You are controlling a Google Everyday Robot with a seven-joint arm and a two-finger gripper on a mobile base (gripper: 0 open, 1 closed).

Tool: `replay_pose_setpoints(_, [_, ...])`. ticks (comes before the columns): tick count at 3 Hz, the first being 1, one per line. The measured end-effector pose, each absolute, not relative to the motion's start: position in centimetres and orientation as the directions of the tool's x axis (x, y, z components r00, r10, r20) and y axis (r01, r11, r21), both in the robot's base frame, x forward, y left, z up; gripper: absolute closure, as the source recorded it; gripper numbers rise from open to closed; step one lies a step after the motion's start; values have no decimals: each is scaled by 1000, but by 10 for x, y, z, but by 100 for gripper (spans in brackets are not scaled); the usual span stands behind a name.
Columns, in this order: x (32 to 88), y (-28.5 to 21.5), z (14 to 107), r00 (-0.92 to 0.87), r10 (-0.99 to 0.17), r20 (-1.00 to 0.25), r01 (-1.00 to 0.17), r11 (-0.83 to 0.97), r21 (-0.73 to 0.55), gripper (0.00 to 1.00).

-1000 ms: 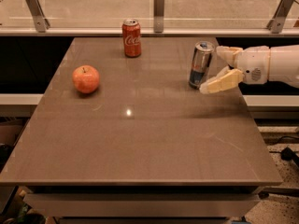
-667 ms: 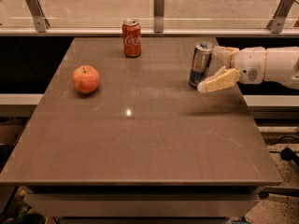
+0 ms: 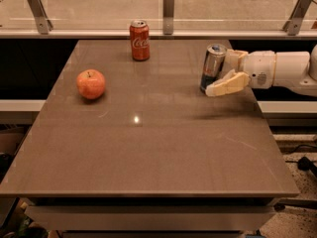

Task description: Knock redbull can over

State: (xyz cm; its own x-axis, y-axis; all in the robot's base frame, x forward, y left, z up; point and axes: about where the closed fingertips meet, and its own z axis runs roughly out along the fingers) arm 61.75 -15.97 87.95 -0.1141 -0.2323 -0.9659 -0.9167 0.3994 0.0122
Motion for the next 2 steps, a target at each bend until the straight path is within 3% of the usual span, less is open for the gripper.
replay_pose_setpoints(1, [618, -157, 879, -114, -233, -966, -918, 395, 13, 17])
replay_pose_setpoints(2, [618, -154, 879, -113, -233, -966, -920, 391, 14, 41])
